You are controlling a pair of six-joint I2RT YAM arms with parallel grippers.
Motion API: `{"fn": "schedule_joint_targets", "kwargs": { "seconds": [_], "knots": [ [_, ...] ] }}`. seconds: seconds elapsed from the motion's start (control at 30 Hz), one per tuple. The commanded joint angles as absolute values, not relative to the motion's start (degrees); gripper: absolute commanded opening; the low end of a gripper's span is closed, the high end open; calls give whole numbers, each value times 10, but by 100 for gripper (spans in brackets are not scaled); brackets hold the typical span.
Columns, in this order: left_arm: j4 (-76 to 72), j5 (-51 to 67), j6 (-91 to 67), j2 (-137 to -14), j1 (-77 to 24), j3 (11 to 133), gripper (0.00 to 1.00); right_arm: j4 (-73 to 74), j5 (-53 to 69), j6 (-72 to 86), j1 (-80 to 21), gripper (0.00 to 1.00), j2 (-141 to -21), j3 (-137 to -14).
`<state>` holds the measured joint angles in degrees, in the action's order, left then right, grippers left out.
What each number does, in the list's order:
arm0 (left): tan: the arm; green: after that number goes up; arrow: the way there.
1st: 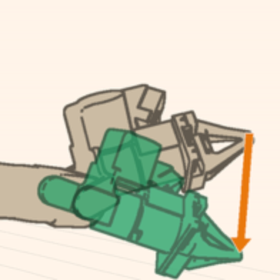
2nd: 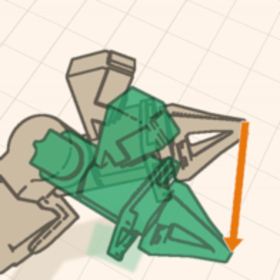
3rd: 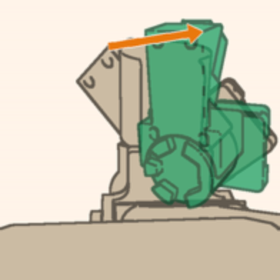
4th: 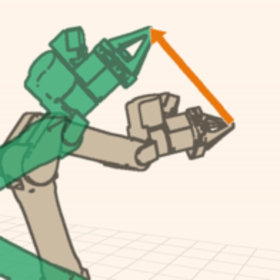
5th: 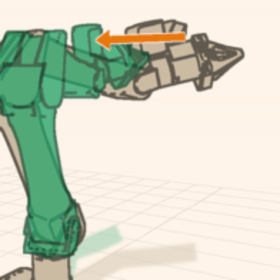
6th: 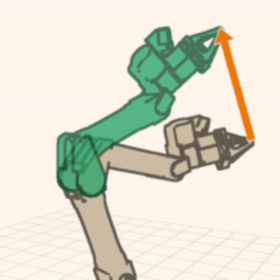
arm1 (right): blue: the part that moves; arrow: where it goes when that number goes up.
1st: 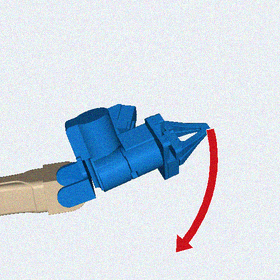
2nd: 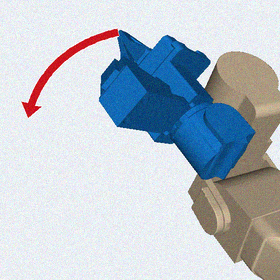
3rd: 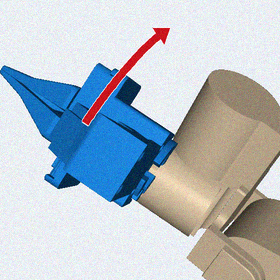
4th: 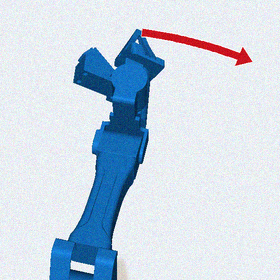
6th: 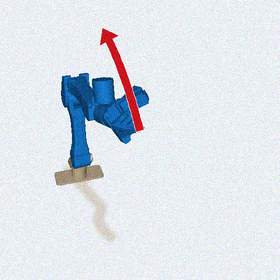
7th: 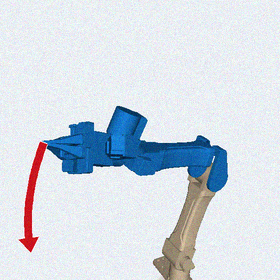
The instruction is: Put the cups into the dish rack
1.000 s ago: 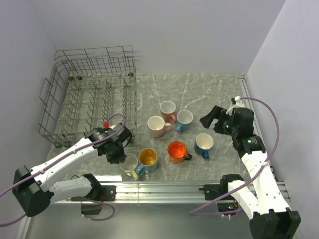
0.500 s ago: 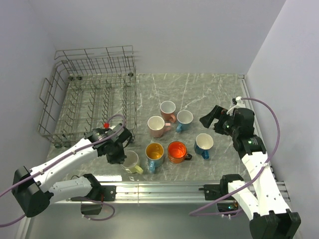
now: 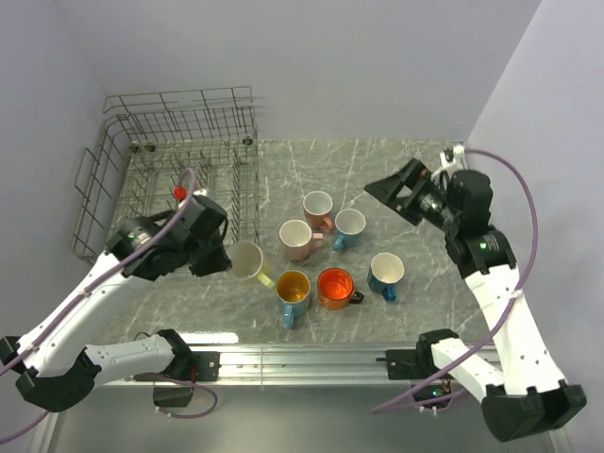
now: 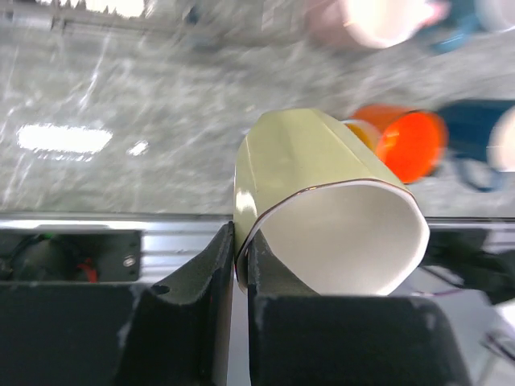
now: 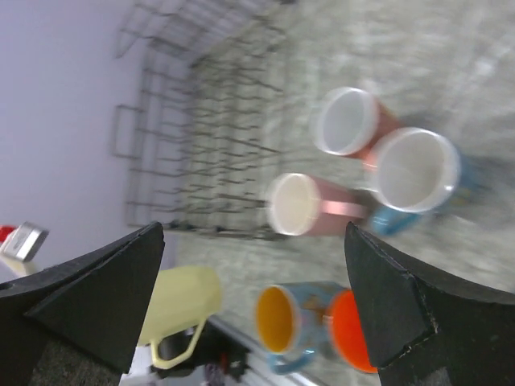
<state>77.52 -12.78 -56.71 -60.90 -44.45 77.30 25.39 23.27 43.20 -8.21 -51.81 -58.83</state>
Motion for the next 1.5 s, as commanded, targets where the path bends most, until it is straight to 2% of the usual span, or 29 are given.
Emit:
{"fn": "schedule_joint_targets", "kwargs": {
  "seconds": [0.0, 0.1, 0.23, 0.3, 0.37, 0.43, 0.5, 0.6, 0.73, 1.3, 1.37, 1.47],
  "knots": [
    [785, -126, -564, -616, -446, 856, 0, 255, 224, 469, -147, 100, -544, -692],
    [774, -145, -561, -631, -446, 905, 0, 179, 247, 527, -173, 100, -547, -696],
    [699, -172, -542, -655, -445, 955, 0, -29, 404, 710, -180, 100, -584, -642],
    [679, -182, -538, -669, -445, 997, 0, -90, 439, 767, -186, 100, -599, -631],
    [642, -194, -527, -683, -444, 1030, 0, -89, 446, 770, -193, 99, -613, -643],
    [606, -192, -503, -686, -442, 1048, 0, -83, 470, 781, -198, 94, -627, -645],
    [545, -191, -487, -681, -441, 1049, 0, -138, 493, 831, -207, 87, -640, -623],
    [458, -189, -454, -657, -440, 1028, 0, -238, 497, 917, -227, 81, -646, -578],
    [377, -198, -433, -619, -440, 979, 0, -293, 478, 969, -257, 71, -654, -555],
    [291, -186, -430, -631, -439, 943, 0, -542, 426, 1141, -338, 58, -749, -558],
    [277, -184, -434, -625, -439, 928, 0, -548, 422, 1144, -339, 54, -752, -558],
    [266, -181, -440, -616, -439, 910, 0, -560, 410, 1150, -342, 39, -756, -556]
  ]
}}
